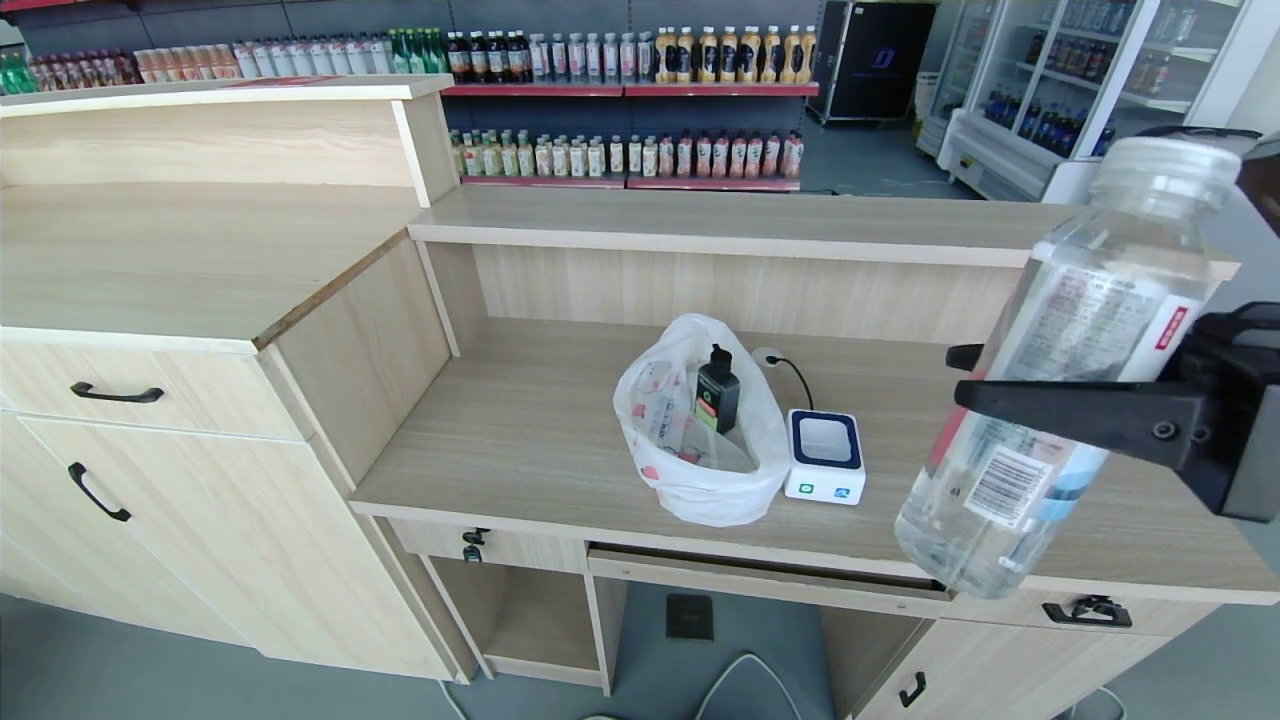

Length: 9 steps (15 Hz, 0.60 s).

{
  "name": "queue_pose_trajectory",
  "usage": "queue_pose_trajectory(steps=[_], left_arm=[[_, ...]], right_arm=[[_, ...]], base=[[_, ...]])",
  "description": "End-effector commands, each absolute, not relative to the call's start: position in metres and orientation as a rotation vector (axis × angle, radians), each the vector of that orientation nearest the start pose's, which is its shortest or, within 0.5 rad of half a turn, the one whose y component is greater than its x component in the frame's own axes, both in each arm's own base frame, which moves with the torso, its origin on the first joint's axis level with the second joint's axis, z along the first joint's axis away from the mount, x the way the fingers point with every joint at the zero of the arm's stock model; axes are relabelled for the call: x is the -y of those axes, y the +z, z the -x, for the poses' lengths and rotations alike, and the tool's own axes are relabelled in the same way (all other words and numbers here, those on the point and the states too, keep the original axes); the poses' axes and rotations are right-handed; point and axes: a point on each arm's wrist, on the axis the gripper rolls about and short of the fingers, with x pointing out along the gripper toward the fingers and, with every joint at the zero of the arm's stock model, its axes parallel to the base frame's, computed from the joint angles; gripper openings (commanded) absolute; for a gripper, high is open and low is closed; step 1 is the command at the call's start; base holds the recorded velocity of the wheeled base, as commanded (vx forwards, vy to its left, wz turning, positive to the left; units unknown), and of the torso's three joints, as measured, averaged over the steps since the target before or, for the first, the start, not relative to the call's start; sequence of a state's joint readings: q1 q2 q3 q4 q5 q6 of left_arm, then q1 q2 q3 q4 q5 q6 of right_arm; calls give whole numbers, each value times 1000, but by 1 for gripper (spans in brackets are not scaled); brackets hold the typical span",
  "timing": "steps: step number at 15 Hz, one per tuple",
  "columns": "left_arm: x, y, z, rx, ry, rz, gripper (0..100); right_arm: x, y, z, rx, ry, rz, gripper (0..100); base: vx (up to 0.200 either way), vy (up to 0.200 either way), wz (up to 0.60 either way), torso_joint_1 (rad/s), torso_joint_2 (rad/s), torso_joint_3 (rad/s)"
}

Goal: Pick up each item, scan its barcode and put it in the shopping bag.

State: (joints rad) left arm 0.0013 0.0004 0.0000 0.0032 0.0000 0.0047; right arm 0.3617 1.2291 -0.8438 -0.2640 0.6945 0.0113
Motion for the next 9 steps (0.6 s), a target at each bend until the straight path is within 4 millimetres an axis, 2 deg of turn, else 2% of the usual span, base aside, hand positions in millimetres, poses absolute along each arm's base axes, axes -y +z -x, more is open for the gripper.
queue_pose_trajectory(steps=[1, 2, 3, 4, 5, 9], left_arm=[[0, 75, 23, -3, 2, -5, 100], [0, 75, 23, -3, 2, -5, 100], [0, 75, 23, -3, 2, -5, 100], [0, 75, 23, -3, 2, -5, 100], [0, 75, 23, -3, 2, -5, 100], [0, 75, 23, -3, 2, -5, 100]], right_arm=[[-42, 243, -225, -117, 803, 206, 0], [-22, 232, -237, -91, 724, 320, 0], [-12, 227, -242, -74, 687, 379, 0], [17, 212, -260, -35, 584, 540, 0], [31, 205, -267, -6, 532, 623, 0], [52, 193, -293, 138, 434, 897, 0]], base=[[0, 0, 0, 0, 0, 0], [0, 0, 0, 0, 0, 0], [0, 0, 0, 0, 0, 0], [0, 0, 0, 0, 0, 0], [0, 0, 0, 0, 0, 0], [0, 0, 0, 0, 0, 0]])
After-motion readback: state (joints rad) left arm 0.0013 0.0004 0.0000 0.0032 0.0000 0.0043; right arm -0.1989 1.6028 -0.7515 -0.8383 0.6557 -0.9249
